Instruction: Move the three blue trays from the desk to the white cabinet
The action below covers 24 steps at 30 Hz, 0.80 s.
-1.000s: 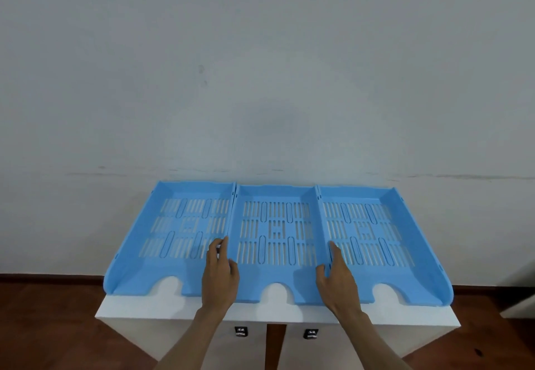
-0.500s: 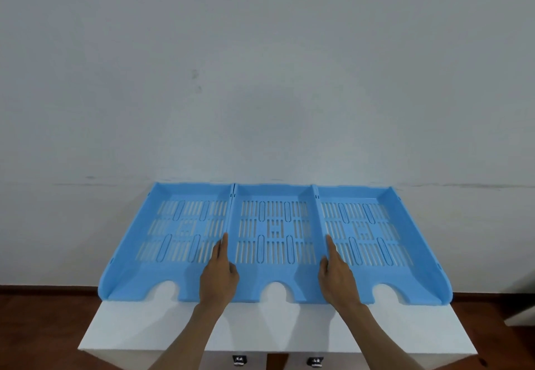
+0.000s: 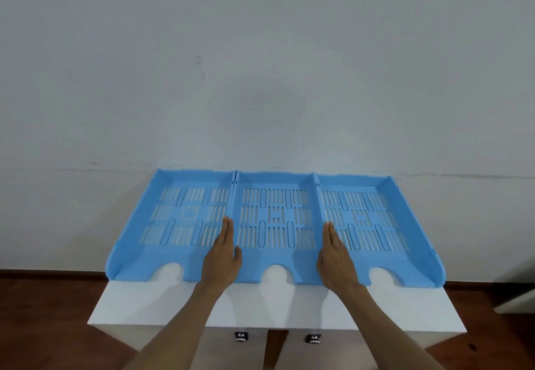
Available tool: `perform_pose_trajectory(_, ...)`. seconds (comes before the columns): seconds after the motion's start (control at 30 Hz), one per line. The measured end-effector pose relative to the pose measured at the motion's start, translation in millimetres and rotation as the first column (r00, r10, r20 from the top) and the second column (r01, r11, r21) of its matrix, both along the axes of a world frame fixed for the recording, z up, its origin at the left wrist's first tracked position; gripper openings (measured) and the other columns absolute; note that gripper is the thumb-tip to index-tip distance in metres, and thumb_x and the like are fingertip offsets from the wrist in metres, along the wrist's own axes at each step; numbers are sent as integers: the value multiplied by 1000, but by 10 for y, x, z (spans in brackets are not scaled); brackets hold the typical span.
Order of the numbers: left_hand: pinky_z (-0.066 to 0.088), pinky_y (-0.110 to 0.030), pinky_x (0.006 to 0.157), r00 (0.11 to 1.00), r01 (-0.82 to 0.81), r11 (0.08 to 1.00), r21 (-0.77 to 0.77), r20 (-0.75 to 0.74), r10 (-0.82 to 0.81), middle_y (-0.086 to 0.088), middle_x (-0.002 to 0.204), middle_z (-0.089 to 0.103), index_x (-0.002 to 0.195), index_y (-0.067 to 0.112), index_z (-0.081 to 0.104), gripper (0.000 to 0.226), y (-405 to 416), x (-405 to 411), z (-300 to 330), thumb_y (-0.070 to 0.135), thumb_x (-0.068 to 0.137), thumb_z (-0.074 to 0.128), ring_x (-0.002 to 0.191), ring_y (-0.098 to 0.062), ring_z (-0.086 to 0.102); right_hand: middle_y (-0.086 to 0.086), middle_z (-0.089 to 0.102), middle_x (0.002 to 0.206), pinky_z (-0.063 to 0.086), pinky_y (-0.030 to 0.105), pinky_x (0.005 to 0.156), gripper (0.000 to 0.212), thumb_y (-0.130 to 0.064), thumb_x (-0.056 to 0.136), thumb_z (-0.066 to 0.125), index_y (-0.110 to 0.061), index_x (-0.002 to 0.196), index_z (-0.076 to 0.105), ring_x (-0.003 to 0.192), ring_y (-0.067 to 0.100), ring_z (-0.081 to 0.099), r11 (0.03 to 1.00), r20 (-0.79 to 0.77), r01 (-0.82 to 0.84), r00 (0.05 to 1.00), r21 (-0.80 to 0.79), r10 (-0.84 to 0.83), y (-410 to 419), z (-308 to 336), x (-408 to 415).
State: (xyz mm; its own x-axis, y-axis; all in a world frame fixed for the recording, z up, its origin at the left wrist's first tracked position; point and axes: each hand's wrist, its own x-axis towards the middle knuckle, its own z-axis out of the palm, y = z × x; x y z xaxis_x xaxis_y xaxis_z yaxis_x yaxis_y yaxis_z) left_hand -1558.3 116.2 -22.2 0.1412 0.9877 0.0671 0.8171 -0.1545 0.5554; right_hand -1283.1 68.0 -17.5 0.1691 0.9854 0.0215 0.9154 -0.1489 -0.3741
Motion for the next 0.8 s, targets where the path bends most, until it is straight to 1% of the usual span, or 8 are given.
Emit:
perform_pose_trajectory(0.07, 30, -12, 48, 996, 28, 1000, -8, -80, -28, 7, 165, -7, 154, 19, -6, 77, 63, 20, 1, 17, 97, 45, 78, -14, 53, 11, -5, 167, 8, 32, 124, 76, -4, 96, 38, -5, 155, -10, 155, 23, 0, 1000, 47, 5, 999, 3, -5, 42, -43, 0)
perform_pose_trajectory(0.17, 30, -14, 46, 995, 22, 999, -28, -94, -24, 11, 164, -11, 155, 19, -6, 79, 106, 38, -17, 10, 96, 46, 61, -10, 38, 10, -4, 167, 15, 32, 122, 78, -1, 95, 40, -6, 156, -8, 154, 25, 9, 1000, 36, 20, 999, 24, -21, 99, -67, -11)
perform_pose_trajectory(0.23, 32, -14, 47, 999, 8, 999, -33, -42, -9, 13, 163, -9, 155, 20, -3, 79, 111, 55, -50, 6, 96, 47, 57, -8, 38, 9, -2, 168, 24, 34, 121, 78, -2, 95, 41, -7, 157, -6, 152, 26, 17, 999, 37, 26, 999, 42, -27, 119, -92, 1)
perform_pose_trajectory(0.4, 32, -12, 48, 1000, -18, 999, -48, 9, 18, 16, 163, -7, 156, 21, 1, 81, 110, 54, -77, 7, 92, 50, 58, -6, 40, 9, -8, 167, 6, 37, 126, 75, -12, 98, 35, -6, 155, -12, 154, 22, -3, 1000, 206, -14, 978, 3, 13, 166, -147, 60)
perform_pose_trajectory(0.5, 35, -8, 55, 1000, -15, 1000, -21, 2, 15, 14, 164, -7, 156, 22, -1, 82, 115, 44, -85, 13, 92, 50, 76, -6, 48, 8, -8, 167, 6, 37, 126, 73, -15, 99, 34, -7, 155, -12, 154, 21, -2, 1000, 226, -12, 974, -1, 12, 162, -147, 53)
perform_pose_trajectory(0.6, 47, -20, 88, 999, 16, 999, -29, 30, -15, 15, 162, -14, 155, 23, -6, 87, 114, 34, -52, 24, 93, 54, 124, -18, 46, 8, -8, 167, 5, 37, 124, 73, -18, 100, 33, -8, 155, -13, 155, 23, 0, 999, 236, -3, 972, -45, 13, 160, -83, 37)
perform_pose_trajectory(0.7, 33, -46, 113, 996, 89, 989, -122, 26, -86, 16, 160, -24, 153, 26, -17, 94, 119, -13, 7, 46, 93, 53, 148, -27, 20, 9, -9, 167, 2, 41, 125, 69, -28, 103, 27, -7, 155, -13, 154, 27, -5, 995, 350, 1, 936, -96, 33, 160, 8, 19)
perform_pose_trajectory(0.8, 17, -44, 120, 987, 114, 987, -114, -97, -126, 7, 163, -20, 153, 21, -16, 96, 83, -82, 124, 64, 90, 42, 152, -24, 5, 6, -6, 168, -2, 43, 125, 67, -39, 104, 21, -10, 156, -9, 154, 27, -9, 995, 377, -36, 924, -98, 70, 100, 176, -3)
